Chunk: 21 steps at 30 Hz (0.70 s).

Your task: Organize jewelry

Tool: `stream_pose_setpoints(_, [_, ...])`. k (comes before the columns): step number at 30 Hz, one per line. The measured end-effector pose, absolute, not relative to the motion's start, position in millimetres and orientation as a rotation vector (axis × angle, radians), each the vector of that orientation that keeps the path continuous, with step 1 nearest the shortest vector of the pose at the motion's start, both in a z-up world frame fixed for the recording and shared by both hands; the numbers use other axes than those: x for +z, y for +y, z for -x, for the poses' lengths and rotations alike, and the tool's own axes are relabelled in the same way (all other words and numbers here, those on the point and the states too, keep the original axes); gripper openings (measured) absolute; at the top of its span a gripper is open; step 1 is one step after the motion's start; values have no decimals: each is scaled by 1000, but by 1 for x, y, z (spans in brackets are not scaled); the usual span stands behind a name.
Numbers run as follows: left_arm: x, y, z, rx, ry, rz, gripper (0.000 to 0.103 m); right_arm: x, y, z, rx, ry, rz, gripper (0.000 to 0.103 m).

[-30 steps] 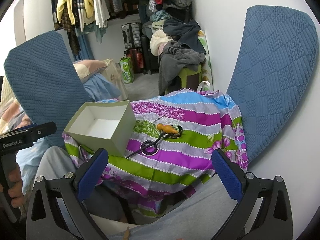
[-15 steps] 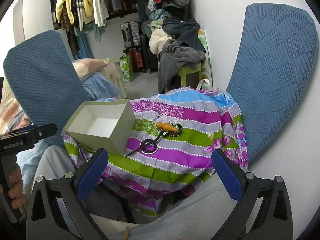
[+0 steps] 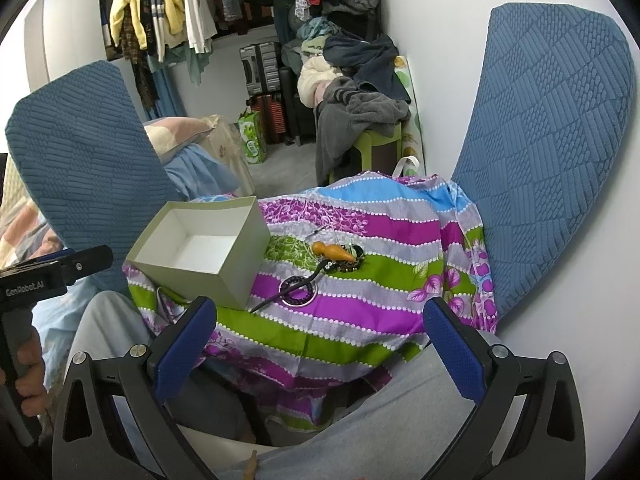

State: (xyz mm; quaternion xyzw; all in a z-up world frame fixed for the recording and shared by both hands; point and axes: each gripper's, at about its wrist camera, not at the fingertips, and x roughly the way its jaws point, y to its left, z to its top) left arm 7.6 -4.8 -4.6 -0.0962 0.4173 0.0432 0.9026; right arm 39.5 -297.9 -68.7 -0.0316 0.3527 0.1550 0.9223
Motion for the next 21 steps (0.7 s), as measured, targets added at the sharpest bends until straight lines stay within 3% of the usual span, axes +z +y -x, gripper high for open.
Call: stream_pose_setpoints(21, [14,-34,-40,71,1038,170,102,-84,-301,-57,300,754,53,103])
